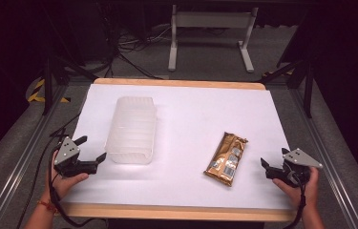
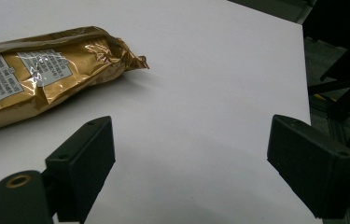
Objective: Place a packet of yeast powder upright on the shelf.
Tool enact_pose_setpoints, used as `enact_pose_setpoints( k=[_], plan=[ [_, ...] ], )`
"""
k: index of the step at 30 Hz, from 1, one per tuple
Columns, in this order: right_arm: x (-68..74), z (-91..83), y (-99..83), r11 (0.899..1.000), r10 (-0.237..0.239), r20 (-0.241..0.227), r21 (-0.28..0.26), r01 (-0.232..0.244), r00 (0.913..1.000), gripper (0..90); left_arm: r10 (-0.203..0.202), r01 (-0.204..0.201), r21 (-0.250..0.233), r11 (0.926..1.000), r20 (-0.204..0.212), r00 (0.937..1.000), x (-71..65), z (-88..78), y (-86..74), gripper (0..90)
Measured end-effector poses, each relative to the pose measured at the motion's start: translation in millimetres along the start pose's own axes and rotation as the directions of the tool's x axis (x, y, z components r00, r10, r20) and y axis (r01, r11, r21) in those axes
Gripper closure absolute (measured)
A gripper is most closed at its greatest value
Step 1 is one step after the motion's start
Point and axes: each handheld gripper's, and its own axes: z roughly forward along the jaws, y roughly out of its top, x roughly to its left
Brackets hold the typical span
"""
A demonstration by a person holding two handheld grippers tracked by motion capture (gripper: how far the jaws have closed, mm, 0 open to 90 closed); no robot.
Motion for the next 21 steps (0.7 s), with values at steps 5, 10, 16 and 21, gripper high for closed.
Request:
enact_pose_setpoints(
  k=[5, 10, 16, 21],
  plan=[
    [-1.7, -0.1, 4.0, 1.0, 0.015, -0.017, -0.015, -0.015, 0.9997, 19.0, 0.001, -0.001, 0.005, 1.0, -0.002, 1.0, -2.1, -4.6, -2.9, 8.4],
    [-1.1, 1.5, 9.8, 0.999, 0.028, -0.022, -0.033, -0.029, 0.9994, 20.1, 0.005, -0.005, 0.001, 1.0, 0.001, 1.0, -2.3, -8.9, -4.4, 8.4],
    [-0.2, 1.2, 10.3, 0.998, 0.048, -0.046, -0.038, -0.05, 0.9978, 22.0, -0.001, 0.001, -0.003, 1.0, -0.004, 1.0, -2.0, -11.2, -4.4, 8.5],
    [-0.2, 0.7, 13.8, 0.996, 0.069, -0.062, -0.048, -0.072, 0.9957, 22.6, 0.011, -0.011, 0.002, 0.9999, -0.002, 0.9999, -4.3, -12.8, -4.9, 8.4]
  ],
)
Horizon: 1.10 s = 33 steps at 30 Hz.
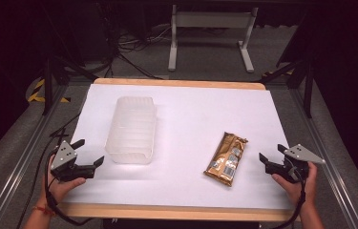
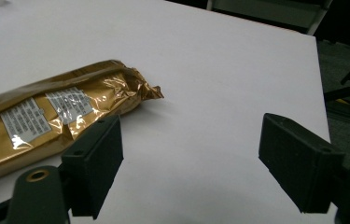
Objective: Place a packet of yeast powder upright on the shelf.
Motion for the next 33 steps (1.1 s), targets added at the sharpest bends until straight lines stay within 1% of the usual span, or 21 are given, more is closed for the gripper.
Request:
enact_pose_setpoints(
  k=[1, 3, 5, 8, 11, 13, 14, 15, 16, 17, 18, 19, 22, 24, 25, 26, 28, 29, 31, 32, 33],
  plan=[
    [0.1, 0.0, 0.8, 1.0, 0.003, -0.007, -0.007, -0.003, 1.0, 22.7, 0.001, -0.001, -0.001, 1.0, 0.0, 1.0, -0.3, -0.6, 0.0, 8.4],
    [1.0, 0.7, 2.2, 1.0, 0.006, -0.004, -0.011, -0.006, 1.0, 23.6, -0.004, 0.004, -0.008, 1.0, 0.002, 1.0, -0.4, -2.3, -0.6, 8.5],
    [2.3, 3.7, 3.6, 1.0, 0.01, -0.013, -0.013, -0.01, 0.9999, 23.9, -0.001, 0.001, -0.001, 1.0, -0.002, 1.0, -0.3, -2.5, -1.7, 8.5],
    [4.6, 7.7, 5.4, 1.0, 0.016, -0.008, -0.021, -0.016, 0.9998, 24.1, 0.003, -0.002, 0.015, 0.9999, -0.012, 0.9999, -0.3, -3.3, -4.6, 8.5],
    [8.2, 13.3, 8.0, 1.0, 0.007, -0.033, -0.018, -0.007, 0.9994, 24.6, -0.007, 0.007, 0.011, 0.9999, -0.018, 0.9998, -0.7, -6.7, -5.8, 8.5],
    [10.2, 16.6, 9.8, 1.0, 0.012, -0.056, -0.015, -0.012, 0.9984, 24.7, -0.008, 0.008, 0.012, 0.9999, -0.021, 0.9998, -1.5, -9.2, -7.1, 8.5],
    [10.2, 16.6, 9.8, 1.0, 0.012, -0.056, -0.015, -0.012, 0.9984, 24.7, -0.008, 0.008, 0.012, 0.9999, -0.021, 0.9998, -1.5, -9.2, -7.1, 8.5],
    [11.4, 18.9, 10.9, 1.0, 0.015, -0.071, -0.013, -0.016, 0.9974, 24.7, -0.009, 0.009, 0.015, 0.9998, -0.022, 0.9997, -2.0, -10.1, -8.0, 8.5],
    [12.5, 20.0, 12.0, 1.0, 0.016, -0.08, -0.013, -0.017, 0.9967, 27.5, -0.009, 0.009, 0.017, 0.9998, -0.021, 0.9997, -2.6, -10.8, -9.1, 8.5],
    [13.3, 21.2, 13.2, 1.0, 0.016, -0.102, -0.011, -0.018, 0.9946, 32.0, -0.004, 0.004, 0.022, 0.9997, -0.024, 0.9997, -2.7, -12.0, -9.8, 8.4],
    [14.6, 22.4, 14.1, 1.0, 0.007, -0.121, -0.015, -0.009, 0.9926, 33.1, -0.007, 0.007, 0.024, 0.9997, -0.026, 0.9996, -3.2, -13.2, -10.9, 8.4],
    [16.2, 24.0, 15.4, 1.0, 0.003, -0.12, -0.012, -0.004, 0.9928, 34.2, -0.007, 0.007, 0.023, 0.9997, -0.028, 0.9996, -3.5, -14.2, -11.7, 8.4],
    [18.1, 30.3, 18.3, 1.0, 0.008, -0.151, 0.0, -0.008, 0.9885, 33.2, -0.011, 0.012, 0.029, 0.9995, -0.032, 0.9994, -4.4, -17.7, -14.1, 8.4],
    [19.4, 35.3, 19.9, 1.0, 0.016, -0.154, 0.016, -0.014, 0.9879, 32.0, -0.008, 0.01, 0.032, 0.9994, -0.038, 0.9993, -5.2, -20.0, -15.8, 8.5],
    [19.7, 37.5, 20.6, 1.0, 0.02, -0.165, 0.019, -0.017, 0.9862, 31.3, -0.009, 0.01, 0.034, 0.9994, -0.041, 0.9991, -5.4, -21.4, -16.4, 8.4],
    [19.8, 39.9, 21.2, 0.999, 0.03, -0.17, 0.025, -0.026, 0.9851, 30.0, -0.015, 0.016, 0.033, 0.9993, -0.044, 0.9989, -6.1, -22.4, -17.1, 8.5],
    [19.8, 45.4, 22.2, 0.998, 0.05, -0.181, 0.052, -0.041, 0.9823, 29.5, -0.012, 0.013, 0.036, 0.9993, -0.05, 0.9987, -6.3, -24.4, -17.9, 8.5],
    [20.3, 48.2, 22.2, 0.998, 0.048, -0.192, 0.054, -0.038, 0.9802, 28.4, -0.015, 0.017, 0.037, 0.9992, -0.053, 0.9985, -6.9, -25.4, -18.4, 8.5],
    [22.1, 53.8, 22.6, 0.996, 0.052, -0.19, 0.074, -0.039, 0.9805, 27.0, -0.016, 0.018, 0.039, 0.9991, -0.056, 0.9983, -7.5, -26.6, -19.2, 8.5],
    [23.2, 56.9, 22.8, 0.996, 0.055, -0.207, 0.082, -0.038, 0.9767, 26.3, -0.015, 0.017, 0.04, 0.9991, -0.058, 0.9982, -7.8, -27.4, -19.7, 8.5],
    [24.3, 59.1, 23.3, 0.996, 0.053, -0.21, 0.084, -0.035, 0.9762, 24.8, -0.015, 0.017, 0.041, 0.999, -0.058, 0.9982, -7.9, -28.1, -20.1, 8.5]
  ],
)
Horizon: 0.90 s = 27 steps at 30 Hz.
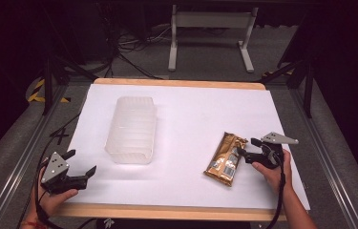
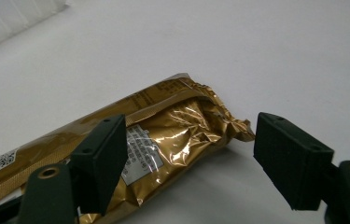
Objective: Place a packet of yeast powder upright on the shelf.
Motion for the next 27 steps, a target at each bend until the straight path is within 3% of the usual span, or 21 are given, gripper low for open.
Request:
enact_pose_setpoints(
  k=[7, 9, 17, 22, 26, 27],
  plan=[
    [3.0, 16.1, 4.7, 0.999, 0.005, -0.003, 0.047, -0.005, 1.0, 20.7, -0.003, 0.003, 0.002, 1.0, -0.006, 1.0, -0.7, -7.5, -4.4, 8.5],
    [3.8, 19.2, 5.7, 0.998, 0.001, 0.015, 0.063, -0.002, 0.9999, 20.6, -0.007, 0.007, -0.001, 1.0, -0.004, 1.0, -0.9, -9.1, -5.0, 8.6],
    [0.6, 30.5, 8.0, 0.992, 0.043, -0.017, 0.119, -0.041, 0.9989, 19.0, -0.003, 0.003, 0.002, 1.0, -0.003, 1.0, -1.1, -13.6, -7.4, 8.5],
    [-0.2, 37.3, 8.9, 0.986, 0.106, -0.115, 0.139, -0.09, 0.9877, 30.1, -0.005, 0.005, 0.004, 1.0, -0.005, 1.0, -1.1, -12.9, -7.6, 8.6],
    [1.2, 37.9, 10.1, 0.987, 0.094, -0.134, 0.143, -0.075, 0.9865, 36.7, -0.004, 0.004, 0.008, 1.0, -0.004, 1.0, -1.6, -12.4, -7.8, 8.7],
    [1.9, 37.8, 10.8, 0.986, 0.102, -0.164, 0.15, -0.078, 0.9811, 44.0, -0.002, 0.002, 0.008, 1.0, -0.006, 1.0, -1.4, -12.1, -7.7, 8.8]
  ],
)
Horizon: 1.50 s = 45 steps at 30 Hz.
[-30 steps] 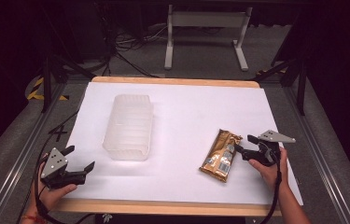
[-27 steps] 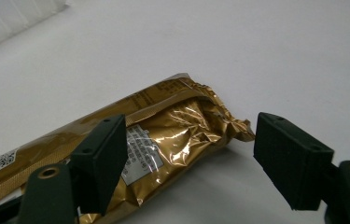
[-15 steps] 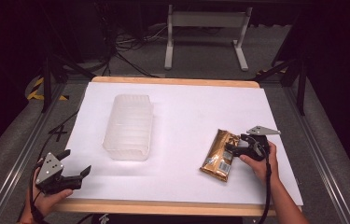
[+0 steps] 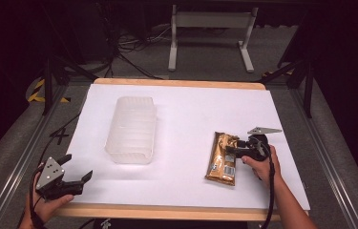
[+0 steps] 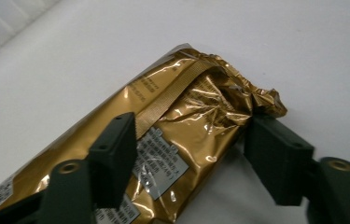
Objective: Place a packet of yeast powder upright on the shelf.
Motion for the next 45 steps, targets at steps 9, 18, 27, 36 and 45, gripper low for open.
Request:
enact_pose_setpoints(
  k=[9, 18, 27, 36, 45],
  plan=[
    [5.1, 2.0, 1.2, 0.998, -0.062, 0.026, -0.005, 0.062, 0.9977, 87.4, 0.008, -0.008, 0.012, 0.9999, -0.001, 1.0, -0.3, 2.3, 0.4, 8.9],
    [14.8, -11.4, 5.3, 0.987, -0.139, 0.046, -0.072, 0.142, 0.9892, 90.0, 0.002, -0.002, 0.006, 1.0, -0.007, 1.0, 0.3, 2.0, 0.4, 8.9],
    [40.7, -40.2, 19.3, 0.957, -0.219, 0.053, -0.185, 0.225, 0.9742, 90.0, 0.002, -0.002, 0.0, 1.0, -0.004, 1.0, 0.3, 2.5, 2.2, 9.0],
    [63.5, -55.7, 32.4, 0.929, -0.272, 0.047, -0.25, 0.275, 0.9612, 90.0, 0.005, -0.005, 0.001, 1.0, 0.0, 1.0, -0.3, 3.0, 3.0, 8.9],
    [77.4, -65.8, 46.6, 0.902, -0.327, 0.066, -0.274, 0.333, 0.9425, 90.0, 0.0, 0.0, -0.012, 0.9999, -0.001, 1.0, -1.2, 3.0, 4.2, 9.1]
  ],
)
